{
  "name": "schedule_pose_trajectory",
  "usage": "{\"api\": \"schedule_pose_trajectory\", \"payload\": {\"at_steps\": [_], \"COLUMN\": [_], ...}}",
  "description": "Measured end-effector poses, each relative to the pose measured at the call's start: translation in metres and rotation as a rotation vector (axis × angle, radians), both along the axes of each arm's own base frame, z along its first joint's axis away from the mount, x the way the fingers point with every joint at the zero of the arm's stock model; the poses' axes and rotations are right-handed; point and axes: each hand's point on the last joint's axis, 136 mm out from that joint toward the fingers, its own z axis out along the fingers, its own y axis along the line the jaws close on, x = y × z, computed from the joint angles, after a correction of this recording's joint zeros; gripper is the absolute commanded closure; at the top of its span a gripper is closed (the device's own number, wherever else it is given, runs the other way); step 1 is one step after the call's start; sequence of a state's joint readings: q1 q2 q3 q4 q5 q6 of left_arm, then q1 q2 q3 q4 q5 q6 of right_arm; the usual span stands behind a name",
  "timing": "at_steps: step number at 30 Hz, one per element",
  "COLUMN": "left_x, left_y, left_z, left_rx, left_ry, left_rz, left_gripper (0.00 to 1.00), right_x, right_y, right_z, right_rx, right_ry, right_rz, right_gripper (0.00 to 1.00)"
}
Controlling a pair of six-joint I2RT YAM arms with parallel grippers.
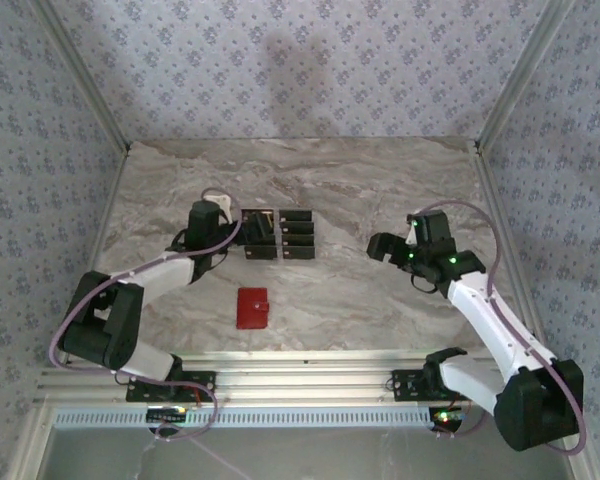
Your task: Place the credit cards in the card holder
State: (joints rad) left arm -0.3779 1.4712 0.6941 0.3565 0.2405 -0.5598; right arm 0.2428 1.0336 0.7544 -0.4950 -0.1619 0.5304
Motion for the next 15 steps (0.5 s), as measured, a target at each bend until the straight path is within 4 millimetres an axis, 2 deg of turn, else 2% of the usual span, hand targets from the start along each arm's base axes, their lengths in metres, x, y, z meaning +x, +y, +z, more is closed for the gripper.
{"api": "schedule_pose_trajectory", "payload": {"at_steps": [3, 9, 12, 15], "left_x": [-0.002, -0.009, -0.013, -0.014], "left_y": [-0.02, -0.056, -0.066, -0.068], "left_z": [0.006, 0.017, 0.016, 0.016], "left_rx": [0.001, -0.011, -0.011, -0.006], "left_ry": [-0.021, -0.059, -0.062, -0.066], "left_rz": [-0.034, -0.099, -0.117, -0.114], "left_gripper": [0.0, 0.0, 0.0, 0.0], "right_x": [0.001, 0.01, 0.017, 0.019], "right_y": [-0.005, -0.002, 0.006, 0.022], "right_z": [-0.001, -0.002, -0.004, -0.008], "right_rx": [0.009, 0.002, -0.005, -0.024], "right_ry": [0.01, 0.039, 0.055, 0.073], "right_rz": [-0.015, -0.006, 0.013, 0.064], "right_gripper": [0.04, 0.05, 0.06, 0.06]}}
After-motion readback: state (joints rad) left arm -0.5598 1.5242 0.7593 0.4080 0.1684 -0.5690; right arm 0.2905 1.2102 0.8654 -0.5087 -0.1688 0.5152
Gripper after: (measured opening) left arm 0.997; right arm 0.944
